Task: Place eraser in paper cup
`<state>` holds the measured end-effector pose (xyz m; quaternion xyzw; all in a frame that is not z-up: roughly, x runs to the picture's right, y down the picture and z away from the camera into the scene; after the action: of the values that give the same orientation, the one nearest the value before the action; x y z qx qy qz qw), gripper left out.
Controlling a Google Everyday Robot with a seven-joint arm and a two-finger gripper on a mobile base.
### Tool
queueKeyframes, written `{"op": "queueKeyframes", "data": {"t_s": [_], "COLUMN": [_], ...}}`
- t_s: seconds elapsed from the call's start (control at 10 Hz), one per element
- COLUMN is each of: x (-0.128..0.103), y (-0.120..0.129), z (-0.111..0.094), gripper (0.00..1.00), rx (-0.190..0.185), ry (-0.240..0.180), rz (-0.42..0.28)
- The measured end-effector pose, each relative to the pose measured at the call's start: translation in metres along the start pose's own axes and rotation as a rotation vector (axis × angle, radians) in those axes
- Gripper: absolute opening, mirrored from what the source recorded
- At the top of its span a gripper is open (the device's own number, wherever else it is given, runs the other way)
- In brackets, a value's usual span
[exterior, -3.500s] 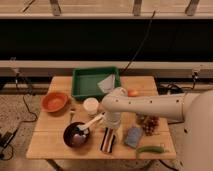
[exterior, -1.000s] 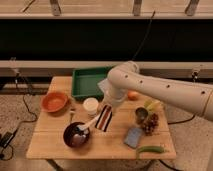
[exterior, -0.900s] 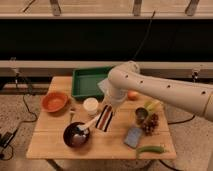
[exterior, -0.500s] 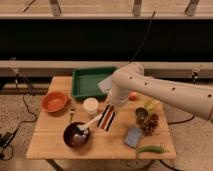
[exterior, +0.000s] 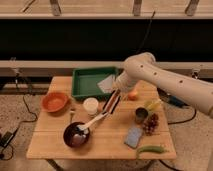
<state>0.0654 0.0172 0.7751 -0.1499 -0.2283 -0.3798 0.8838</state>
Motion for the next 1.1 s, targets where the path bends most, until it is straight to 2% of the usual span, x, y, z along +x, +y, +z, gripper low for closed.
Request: {"op": "queueKeyframes", "data": {"t_s": [0.2, 0.3, 0.8, 1.1], "x": [0.006, 0.004, -0.008, -0.007], "y": [-0.017, -0.032, -0.07, -0.085], "z": [-0.001, 0.001, 0.008, 0.015], "gripper": [0.0, 0.0, 0.0, 0.0], "rx": [0.026, 0.047, 0.1, 0.11], "ry": [0.019, 0.028, 0.064, 0.084], "rz": [-0.015, -0.03, -0.09, -0.127]}}
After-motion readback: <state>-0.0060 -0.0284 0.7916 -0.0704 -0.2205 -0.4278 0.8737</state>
